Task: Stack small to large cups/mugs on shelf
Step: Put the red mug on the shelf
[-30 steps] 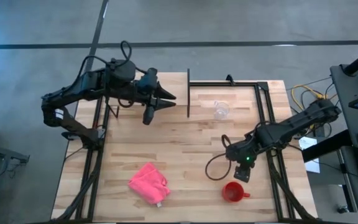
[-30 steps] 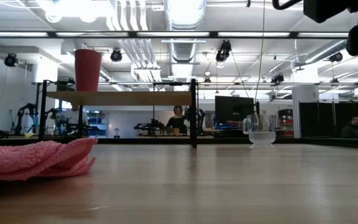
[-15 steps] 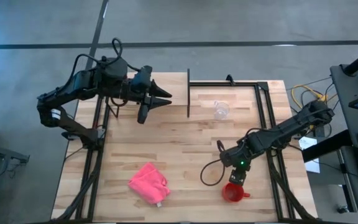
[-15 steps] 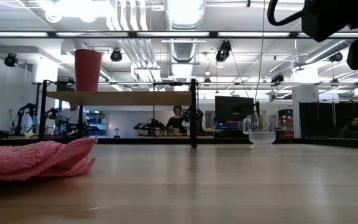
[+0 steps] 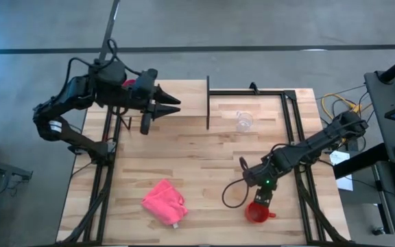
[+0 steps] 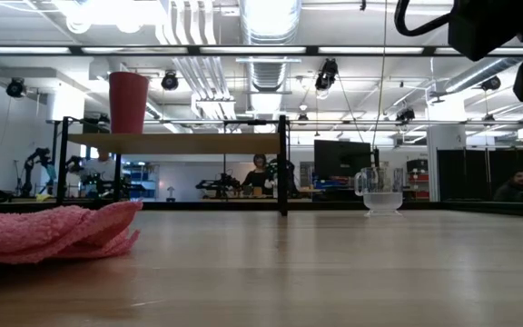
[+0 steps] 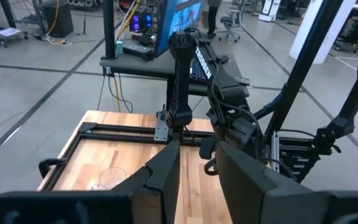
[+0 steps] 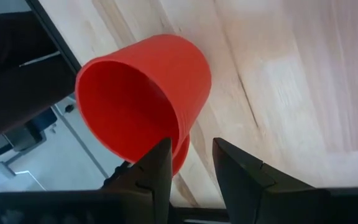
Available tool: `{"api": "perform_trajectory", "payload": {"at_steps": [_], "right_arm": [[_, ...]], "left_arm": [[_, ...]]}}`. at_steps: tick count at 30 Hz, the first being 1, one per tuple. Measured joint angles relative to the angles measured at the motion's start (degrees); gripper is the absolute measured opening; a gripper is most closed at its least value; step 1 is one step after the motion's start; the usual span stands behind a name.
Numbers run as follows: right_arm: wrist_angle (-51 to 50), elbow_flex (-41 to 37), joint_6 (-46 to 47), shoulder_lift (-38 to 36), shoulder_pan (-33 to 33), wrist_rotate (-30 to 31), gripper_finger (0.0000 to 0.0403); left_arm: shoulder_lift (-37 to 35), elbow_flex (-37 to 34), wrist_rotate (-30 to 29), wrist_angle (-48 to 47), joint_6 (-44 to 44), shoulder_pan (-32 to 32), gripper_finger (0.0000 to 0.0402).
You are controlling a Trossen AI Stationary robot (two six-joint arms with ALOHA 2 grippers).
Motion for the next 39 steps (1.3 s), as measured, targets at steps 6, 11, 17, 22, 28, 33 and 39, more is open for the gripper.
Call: {"api": "perform_trajectory", "payload": {"at_steps": [6, 11, 17, 22, 28, 33, 39], "right_arm": [[0.6, 0.0, 2.4, 0.0, 1.3, 0.1, 0.0111], [2.2, 0.0, 5.6, 0.0, 2.1, 1.9, 0.0111], [2.6, -0.1, 6.9, 0.0, 2.6, 7.1, 0.0111], [3.0, -0.3, 6.7, 0.0, 2.8, 7.4, 0.0111], [3.1, -0.4, 3.2, 2.9, 3.2, 4.1, 0.0111], [3.1, -0.2, 0.9, 7.5, 3.5, 3.5, 0.0111], [3.0, 0.7, 0.7, 10.5, 3.5, 3.5, 0.0106]], "left_arm": [[-0.4, 0.0, 0.0, 0.0, 0.0, 0.0, 0.0091], [-0.4, -0.1, 0.0, 0.0, 0.0, 0.0, 0.0091], [-0.4, 0.4, 0.0, 0.6, 0.0, 0.0, 0.0091], [-1.5, 0.8, -0.1, 2.7, 0.0, 0.0, 0.0091], [-3.3, 1.0, 0.0, 4.3, 0.0, 0.0, 0.0091], [-4.4, 0.9, -0.1, 5.0, 0.1, 0.0, 0.0091], [-4.9, 0.9, 0.0, 5.1, 0.1, 0.0, 0.0091]]}}
